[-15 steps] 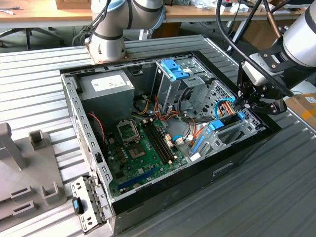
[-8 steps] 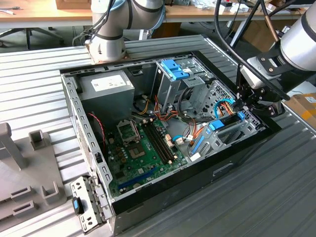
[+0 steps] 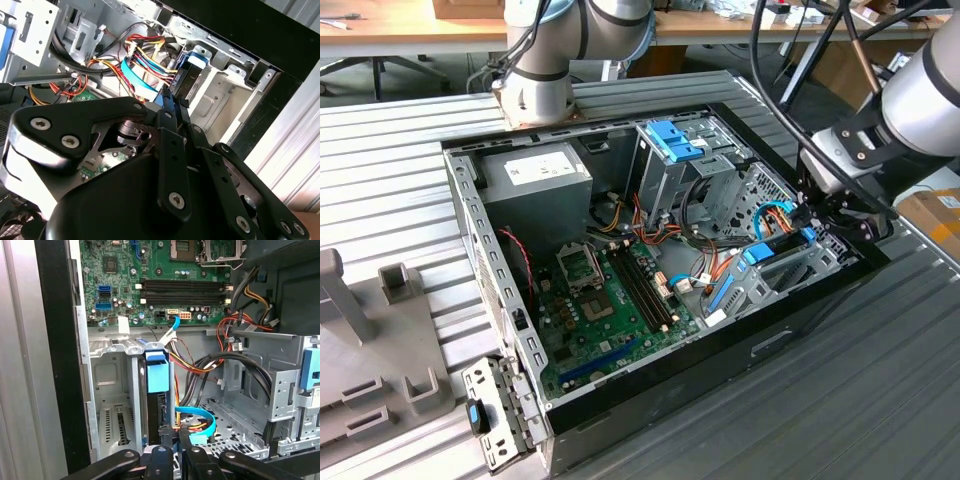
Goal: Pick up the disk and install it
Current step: 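Insert the second disk wire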
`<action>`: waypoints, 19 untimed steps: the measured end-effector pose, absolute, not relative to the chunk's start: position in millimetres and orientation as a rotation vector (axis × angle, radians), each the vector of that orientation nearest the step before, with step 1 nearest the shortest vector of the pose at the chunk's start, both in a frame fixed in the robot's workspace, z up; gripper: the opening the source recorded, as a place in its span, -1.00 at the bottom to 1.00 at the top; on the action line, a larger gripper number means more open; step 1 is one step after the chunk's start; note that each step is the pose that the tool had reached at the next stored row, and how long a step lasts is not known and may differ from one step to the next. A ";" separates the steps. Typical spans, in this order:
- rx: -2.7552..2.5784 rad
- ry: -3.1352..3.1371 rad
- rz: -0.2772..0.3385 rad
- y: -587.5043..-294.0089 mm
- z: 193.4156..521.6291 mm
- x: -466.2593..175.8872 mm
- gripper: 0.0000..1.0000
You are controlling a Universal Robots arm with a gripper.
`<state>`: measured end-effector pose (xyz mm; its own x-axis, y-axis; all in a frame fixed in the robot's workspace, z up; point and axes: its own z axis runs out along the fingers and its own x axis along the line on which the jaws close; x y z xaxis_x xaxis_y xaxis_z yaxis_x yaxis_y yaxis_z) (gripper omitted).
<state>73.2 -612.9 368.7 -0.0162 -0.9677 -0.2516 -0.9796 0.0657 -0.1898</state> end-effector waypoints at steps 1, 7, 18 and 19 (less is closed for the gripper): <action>-1.953 2.032 0.049 -612.9 368.3 72.7 -0.67; -1.959 2.015 0.040 -613.3 363.1 64.2 -0.67; -1.979 1.988 0.036 -609.5 355.3 61.7 -0.67; -1.980 1.988 0.036 -609.5 355.3 61.7 -0.67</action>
<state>61.7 -609.5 355.3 0.0235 -0.9677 -0.2512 -0.9762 0.0320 -0.2146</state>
